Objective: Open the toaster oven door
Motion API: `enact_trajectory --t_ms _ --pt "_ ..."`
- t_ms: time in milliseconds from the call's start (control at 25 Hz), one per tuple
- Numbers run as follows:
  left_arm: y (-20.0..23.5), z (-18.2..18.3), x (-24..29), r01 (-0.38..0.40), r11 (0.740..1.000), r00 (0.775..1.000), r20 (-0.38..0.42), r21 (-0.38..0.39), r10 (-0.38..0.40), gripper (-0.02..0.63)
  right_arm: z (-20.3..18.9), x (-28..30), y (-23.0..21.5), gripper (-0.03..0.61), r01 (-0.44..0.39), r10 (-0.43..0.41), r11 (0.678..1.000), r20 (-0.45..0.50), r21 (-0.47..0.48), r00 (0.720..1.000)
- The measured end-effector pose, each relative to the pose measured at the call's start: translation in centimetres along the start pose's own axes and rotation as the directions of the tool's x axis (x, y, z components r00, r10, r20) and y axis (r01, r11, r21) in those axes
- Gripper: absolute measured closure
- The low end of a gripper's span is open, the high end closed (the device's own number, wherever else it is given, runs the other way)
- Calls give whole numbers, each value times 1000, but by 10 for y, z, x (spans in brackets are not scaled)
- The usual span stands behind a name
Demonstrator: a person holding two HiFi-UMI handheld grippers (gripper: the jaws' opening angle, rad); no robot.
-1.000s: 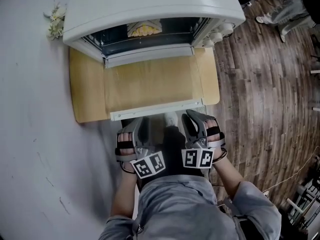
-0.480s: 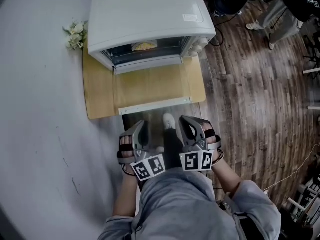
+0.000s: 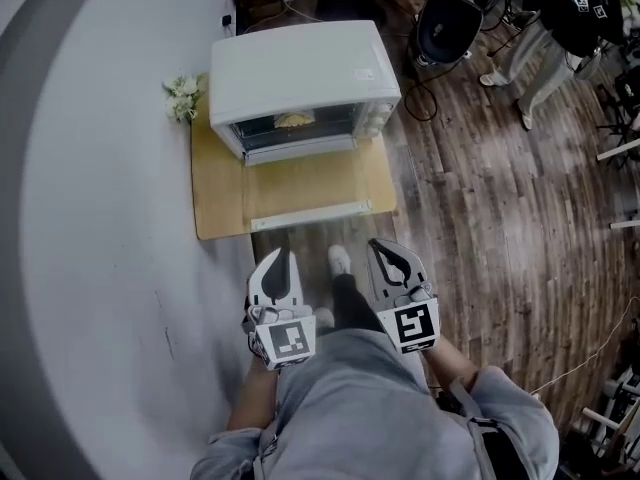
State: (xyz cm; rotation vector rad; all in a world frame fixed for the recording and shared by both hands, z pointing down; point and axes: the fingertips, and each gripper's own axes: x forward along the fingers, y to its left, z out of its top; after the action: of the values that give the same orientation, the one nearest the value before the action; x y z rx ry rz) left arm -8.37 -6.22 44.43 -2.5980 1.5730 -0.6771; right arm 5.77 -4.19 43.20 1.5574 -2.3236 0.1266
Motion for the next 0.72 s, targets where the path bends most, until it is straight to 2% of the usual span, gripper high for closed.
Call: enact_trajectory --t_ms 120,200,360,560,720 --pt "13 18 -19 -8 983 999 50 -183 18 597 20 -21 -7 578 32 -37 996 49 87 998" --pt "21 23 -30 -23 966 997 70 -257 42 597 28 -33 -13 578 54 -65 989 78 135 995" --pt "35 34 -45 -61 950 988 114 -307 100 598 39 -42 -18 578 64 -88 980 125 186 988" --pt "43 36 -56 -74 928 983 130 -364 130 598 48 -43 -14 579 51 -86 977 158 209 984" --pt "46 36 -62 -82 921 981 133 -382 142 598 54 -42 -5 580 27 -64 976 171 215 983"
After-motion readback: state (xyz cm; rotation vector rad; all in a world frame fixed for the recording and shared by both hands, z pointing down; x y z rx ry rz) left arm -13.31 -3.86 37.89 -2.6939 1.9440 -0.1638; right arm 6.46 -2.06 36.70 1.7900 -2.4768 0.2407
